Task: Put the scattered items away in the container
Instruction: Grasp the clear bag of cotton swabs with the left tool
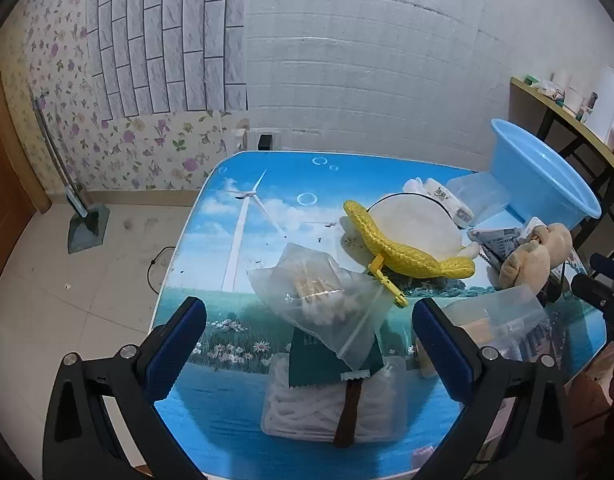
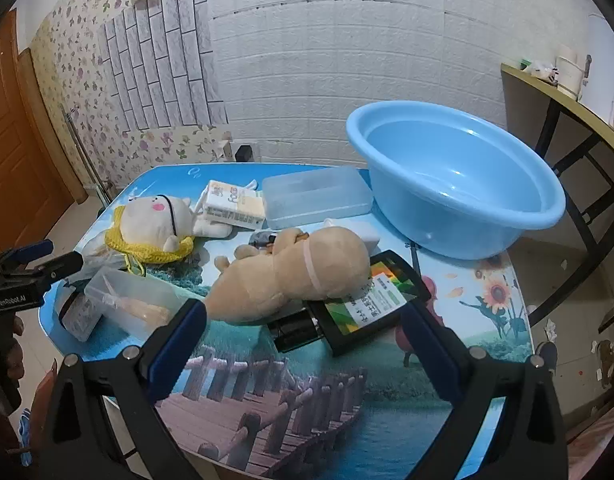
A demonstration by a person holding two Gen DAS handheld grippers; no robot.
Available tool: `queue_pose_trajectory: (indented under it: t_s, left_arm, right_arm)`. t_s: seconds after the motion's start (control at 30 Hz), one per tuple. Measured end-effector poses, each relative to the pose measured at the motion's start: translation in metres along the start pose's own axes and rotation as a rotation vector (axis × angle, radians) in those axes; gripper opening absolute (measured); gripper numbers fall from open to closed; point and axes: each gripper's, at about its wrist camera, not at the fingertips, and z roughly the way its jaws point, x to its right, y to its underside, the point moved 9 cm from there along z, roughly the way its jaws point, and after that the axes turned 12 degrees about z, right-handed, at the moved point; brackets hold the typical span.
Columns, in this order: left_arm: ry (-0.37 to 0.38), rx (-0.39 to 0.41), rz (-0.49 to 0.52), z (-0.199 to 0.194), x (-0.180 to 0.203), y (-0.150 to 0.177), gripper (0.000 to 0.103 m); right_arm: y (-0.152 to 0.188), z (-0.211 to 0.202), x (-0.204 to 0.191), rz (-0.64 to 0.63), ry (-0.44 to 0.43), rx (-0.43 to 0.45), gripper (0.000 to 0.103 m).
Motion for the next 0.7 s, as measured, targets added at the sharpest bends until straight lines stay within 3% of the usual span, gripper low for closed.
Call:
queue_pose_trajectory:
  t_s: [0.7]
  left_arm:
    - [0.017,-0.056,0.016,0.04,-0.002,-0.001,0.103]
  right_arm:
    - [-0.01,0.018,-0.009,-0.002,-0.024,-0.017,0.1]
